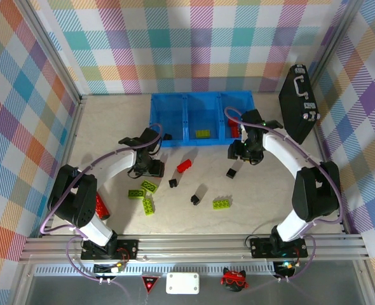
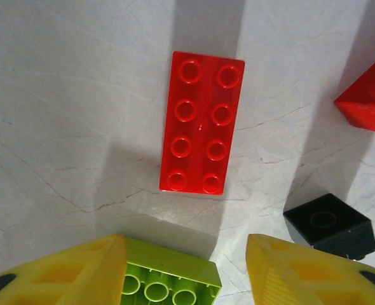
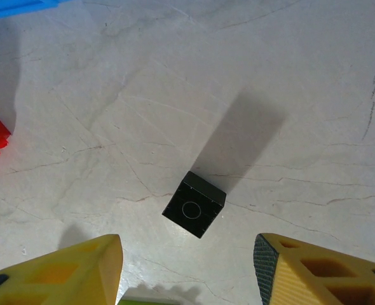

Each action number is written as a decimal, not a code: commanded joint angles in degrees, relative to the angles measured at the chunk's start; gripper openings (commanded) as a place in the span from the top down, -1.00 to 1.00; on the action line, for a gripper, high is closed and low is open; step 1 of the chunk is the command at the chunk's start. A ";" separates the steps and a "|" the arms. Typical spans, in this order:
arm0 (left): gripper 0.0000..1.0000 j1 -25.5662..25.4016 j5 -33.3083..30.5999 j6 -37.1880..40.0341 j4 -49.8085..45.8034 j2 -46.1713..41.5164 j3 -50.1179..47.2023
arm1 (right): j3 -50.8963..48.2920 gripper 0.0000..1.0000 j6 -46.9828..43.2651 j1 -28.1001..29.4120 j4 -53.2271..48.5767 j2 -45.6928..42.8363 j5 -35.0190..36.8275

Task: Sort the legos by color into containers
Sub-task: Pick up the lego from the center of the table.

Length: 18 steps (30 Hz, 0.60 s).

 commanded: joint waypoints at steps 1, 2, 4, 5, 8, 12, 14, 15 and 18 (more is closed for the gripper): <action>-0.25 -0.26 1.37 0.06 -1.97 -1.83 -2.56 | -0.82 -0.17 0.51 0.18 -0.31 -2.35 0.92; -0.34 -0.23 1.90 0.56 -1.67 -1.94 -2.94 | -0.90 -0.17 0.45 0.29 -0.40 -2.48 0.94; -0.49 -0.31 1.87 1.43 -1.94 -1.72 -3.17 | -0.84 -0.17 0.30 0.21 -0.48 -2.59 0.93; -0.54 -0.32 1.61 1.94 -2.16 -1.69 -3.30 | -0.80 -0.17 0.21 0.22 -0.49 -2.60 1.02; -0.60 -0.32 1.04 2.80 -1.63 -1.42 -3.98 | -0.70 -0.17 -0.20 0.25 -0.54 -2.08 1.20; -0.64 -0.44 -0.63 2.91 -1.57 -0.23 -4.58 | -0.10 -0.17 -0.34 0.25 -0.92 -1.37 1.07; -0.64 -0.44 -0.25 3.00 -1.12 0.54 -4.55 | 0.03 -0.17 -0.34 0.32 -0.84 -1.43 1.11; -0.65 -0.39 0.14 3.00 -0.82 0.90 -4.59 | 0.10 -0.17 -0.32 0.31 -0.84 -1.52 1.09; -0.64 -0.45 1.24 3.18 0.03 1.62 -4.85 | 0.48 -0.17 -0.53 0.31 -1.26 -1.52 1.09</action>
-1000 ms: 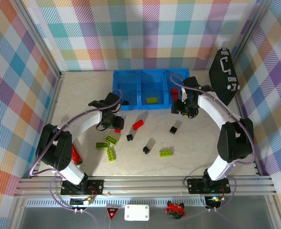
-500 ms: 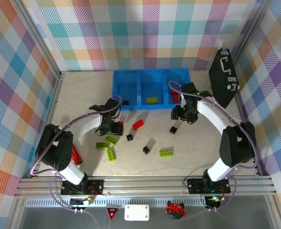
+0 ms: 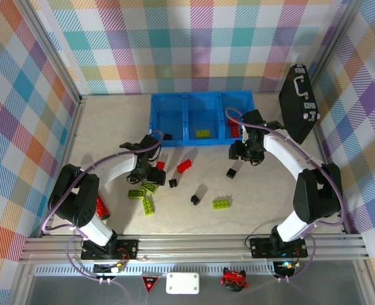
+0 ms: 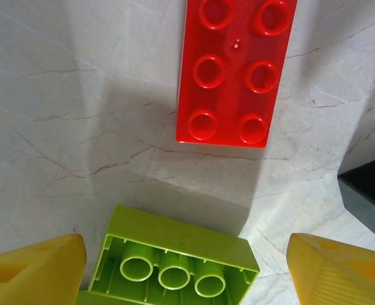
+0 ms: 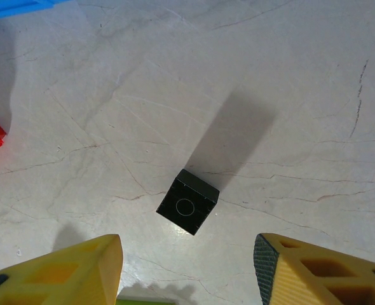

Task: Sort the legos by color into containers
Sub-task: Pick up the lego from the center of the table.

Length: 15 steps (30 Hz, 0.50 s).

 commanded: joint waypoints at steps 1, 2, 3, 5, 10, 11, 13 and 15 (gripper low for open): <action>-0.64 -0.46 0.89 0.77 -0.49 1.34 -0.57 | 1.05 -0.17 -0.51 0.30 -1.45 -0.58 0.31; -0.63 -0.41 1.03 0.70 -0.68 1.29 -0.64 | 0.94 -0.17 -0.59 0.30 -1.58 -0.73 0.52; -0.63 -0.45 1.22 0.69 -0.69 1.12 -0.85 | 0.75 -0.17 -0.64 0.27 -1.59 -0.88 0.59; -0.62 -0.54 1.69 0.61 -1.23 1.00 -1.02 | 0.35 -0.17 -0.59 0.25 -1.59 -1.26 0.68; -0.60 -1.02 3.48 0.51 -2.79 0.88 -0.87 | -0.10 -0.18 -0.66 0.28 -1.96 -2.05 0.69; -0.58 -1.10 3.64 0.51 -2.95 0.70 -0.92 | -0.10 -0.18 -0.70 0.25 -2.03 -2.23 0.68; -0.56 -1.45 3.45 0.29 -3.48 0.48 -1.06 | -0.14 -0.18 -0.85 0.30 -2.16 -2.53 0.84; -0.54 -1.81 2.98 0.08 -3.88 0.23 -1.35 | -0.18 -0.18 -0.97 0.27 -2.36 -2.67 1.03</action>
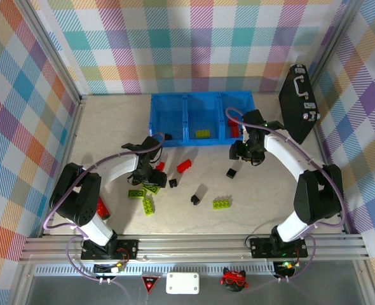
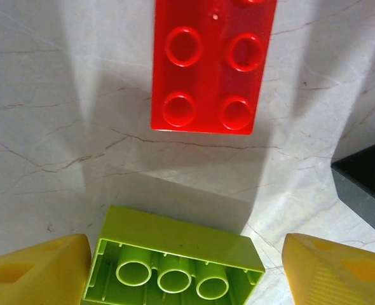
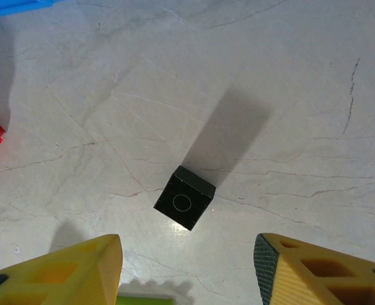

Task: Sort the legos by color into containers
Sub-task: Pick up the lego from the center of the table.

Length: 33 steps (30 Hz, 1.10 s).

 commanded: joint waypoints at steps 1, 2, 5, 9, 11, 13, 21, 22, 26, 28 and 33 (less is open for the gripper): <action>-0.53 -1.00 0.71 -0.24 -2.92 -0.53 -1.16 | -0.18 -0.18 -0.76 0.29 -1.66 -1.80 0.44; -0.52 -1.22 0.92 -0.34 -2.79 -0.49 -1.38 | -0.21 -0.18 -0.69 0.28 -1.66 -1.89 0.35; -0.51 -1.96 1.13 -0.77 -2.40 -0.13 -1.78 | -0.44 -0.18 -0.64 0.30 -1.83 -2.33 0.35; -0.47 -2.63 0.56 -0.87 -1.96 0.75 -1.92 | -0.95 -0.18 -0.55 0.27 -1.92 -2.86 0.61; -0.43 -2.86 0.01 -0.87 -2.28 1.10 -1.60 | -1.16 -0.18 -0.54 0.29 -1.92 -3.27 0.70; -0.36 -2.98 -0.57 -0.87 -2.72 0.90 -1.32 | -1.56 -0.18 -0.31 0.27 -1.92 -3.72 0.70; -0.25 -2.99 -1.55 -0.44 -4.04 -1.34 0.83 | -2.07 -0.18 -0.16 0.24 -2.27 -5.06 1.14; -0.24 -2.99 -1.66 -0.32 -4.29 -1.43 1.07 | -2.07 -0.18 -0.14 0.26 -2.32 -5.25 1.27; -0.24 -2.99 -1.69 -0.04 -5.65 -2.02 2.65 | -2.25 -0.17 -0.18 0.24 -2.32 -5.85 1.88; -0.24 -2.99 -1.60 0.01 -6.53 -2.60 3.82 | -2.52 -0.17 -0.11 0.30 -2.11 -6.27 2.21; -0.23 -2.99 -0.95 -0.26 -8.59 -4.05 8.57 | -3.17 -0.17 0.21 0.25 -1.92 -7.33 2.28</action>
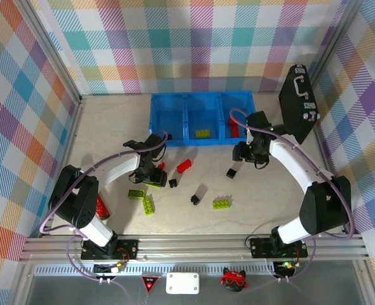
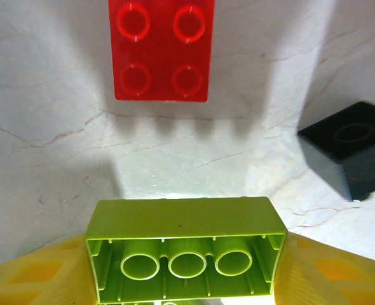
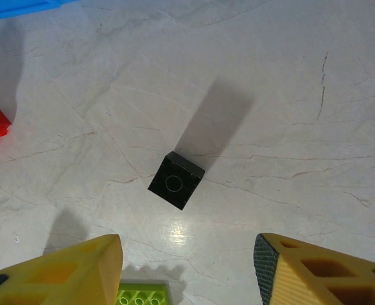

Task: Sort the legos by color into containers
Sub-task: Pick up the lego from the center of the table, then place the lego in the container.

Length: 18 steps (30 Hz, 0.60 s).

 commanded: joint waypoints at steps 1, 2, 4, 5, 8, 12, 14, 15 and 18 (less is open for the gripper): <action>-0.23 -0.66 0.47 -0.15 -3.36 -2.38 4.46 | -0.81 -0.17 0.17 0.25 -0.98 -1.74 0.75; -0.23 -0.69 0.82 -0.23 -3.47 -2.30 5.76 | -0.87 -0.17 0.26 0.25 -1.03 -1.92 0.85; -0.22 -1.08 1.12 -0.48 -3.65 -1.83 8.30 | -0.79 -0.17 0.19 0.28 -1.39 -2.35 1.03; -0.23 -1.41 1.12 -0.58 -3.73 -1.41 9.91 | -0.76 -0.17 0.12 0.23 -1.57 -2.62 1.05; -0.23 -2.69 0.95 -0.72 -3.80 0.78 14.82 | -1.11 -0.17 -0.24 0.28 -2.06 -3.71 1.97; -0.22 -4.37 0.36 -0.83 -3.24 5.14 22.30 | -2.07 -0.17 -0.41 0.28 -2.37 -5.22 3.19; -0.22 -5.08 0.33 -1.22 -2.58 7.45 26.01 | -2.35 -0.17 -0.18 0.23 -2.54 -5.69 3.39; -0.22 -5.52 0.39 -1.66 -2.15 8.81 28.01 | -2.62 -0.17 -0.11 0.27 -2.50 -6.01 3.39; -0.21 -6.32 0.31 -3.01 -0.61 12.35 33.01 | -3.25 -0.17 0.28 0.27 -2.28 -6.72 3.19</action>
